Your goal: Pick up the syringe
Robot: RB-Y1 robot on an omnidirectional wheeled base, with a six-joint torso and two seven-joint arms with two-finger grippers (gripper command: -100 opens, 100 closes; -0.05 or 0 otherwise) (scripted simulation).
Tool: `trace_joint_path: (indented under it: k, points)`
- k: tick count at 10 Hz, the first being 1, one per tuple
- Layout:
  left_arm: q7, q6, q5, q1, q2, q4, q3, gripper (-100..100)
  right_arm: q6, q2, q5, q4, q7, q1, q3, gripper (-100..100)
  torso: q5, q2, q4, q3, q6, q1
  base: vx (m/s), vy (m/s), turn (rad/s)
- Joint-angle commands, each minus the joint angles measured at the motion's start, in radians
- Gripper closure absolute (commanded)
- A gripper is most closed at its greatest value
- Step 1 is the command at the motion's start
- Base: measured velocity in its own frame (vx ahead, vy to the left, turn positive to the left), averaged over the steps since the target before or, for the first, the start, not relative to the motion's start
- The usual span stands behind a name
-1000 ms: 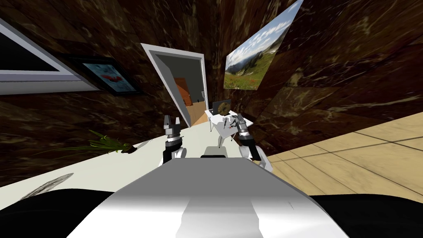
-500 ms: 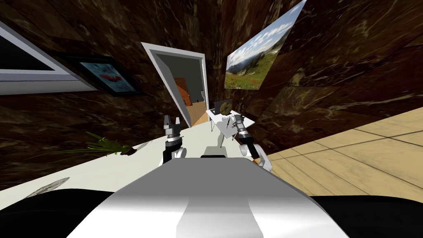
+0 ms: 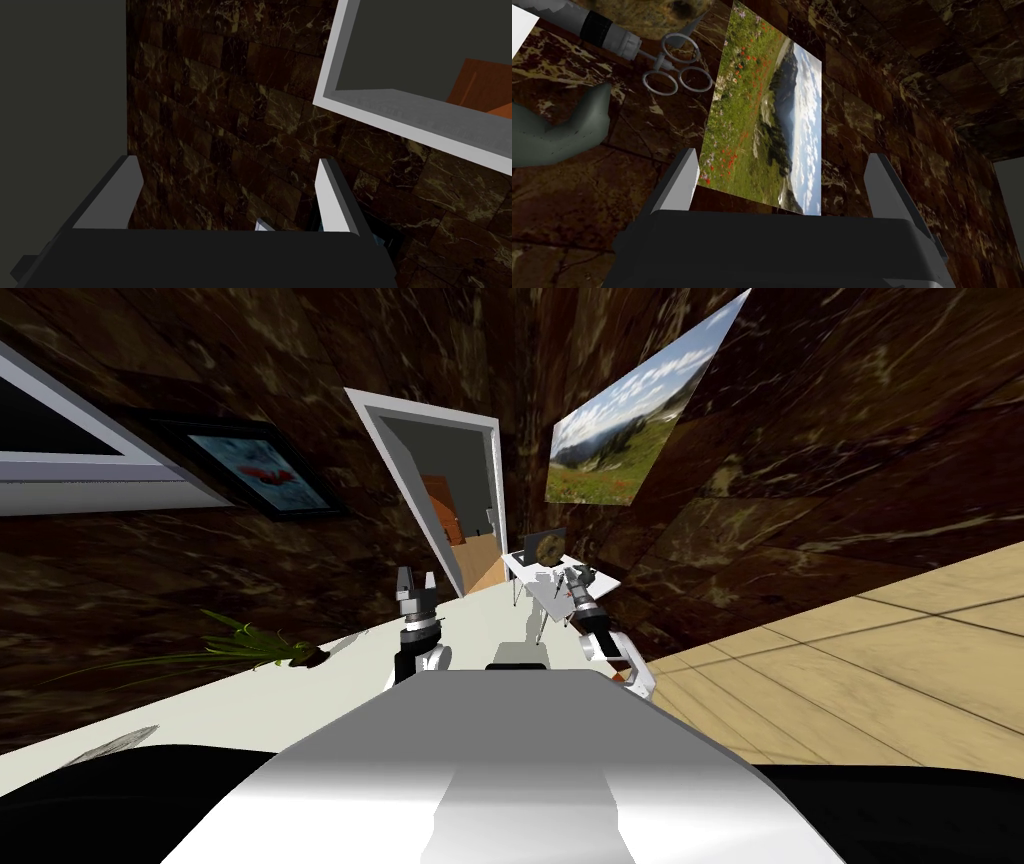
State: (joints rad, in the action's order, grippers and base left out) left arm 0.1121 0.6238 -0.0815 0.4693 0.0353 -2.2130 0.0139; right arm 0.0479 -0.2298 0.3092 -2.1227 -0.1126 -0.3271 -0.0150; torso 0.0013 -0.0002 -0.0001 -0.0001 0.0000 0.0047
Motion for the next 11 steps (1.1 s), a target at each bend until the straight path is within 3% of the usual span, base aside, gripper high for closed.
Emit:
trace_joint_path:
  k: [1, 6, 7, 10, 11]
  points:
    - [0.000, 0.000, 0.000, 0.000, 0.000, 0.000, 0.000, 0, -0.049, -0.014, 0.026, 0.012, -0.020, 0.010, 0.004, -100, 0.000, 0.000, 0.000, 0.000, 0.000, 0.000, -0.006, 0.080, -0.026]
    - [0.000, 0.000, 0.000, 0.000, 0.000, 0.000, 0.000, 0, -0.168, -0.054, 0.085, 0.057, -0.077, 0.048, 0.008, -100, 0.000, -0.001, 0.000, 0.000, 0.000, -0.001, 0.004, 0.091, -0.021]
    - [0.000, 0.000, 0.000, 0.000, 0.000, 0.000, 0.000, 0, -0.173, -0.054, 0.085, 0.057, -0.077, 0.048, 0.008, -100, 0.000, -0.001, 0.000, 0.000, 0.000, -0.001, -0.002, 0.057, -0.012]
    - [0.000, 0.000, 0.000, 0.000, 0.000, 0.000, 0.000, 0, -0.275, -0.101, 0.127, 0.106, -0.136, 0.087, 0.008, -100, 0.000, -0.001, 0.000, -0.001, 0.000, 0.001, 0.007, 0.096, -0.019]
    - [0.000, 0.000, 0.000, 0.000, 0.000, 0.000, 0.000, 0, -0.290, -0.101, 0.127, 0.106, -0.136, 0.087, 0.008, -100, 0.000, -0.001, 0.000, -0.001, 0.000, 0.002, 0.016, 0.078, -0.006]
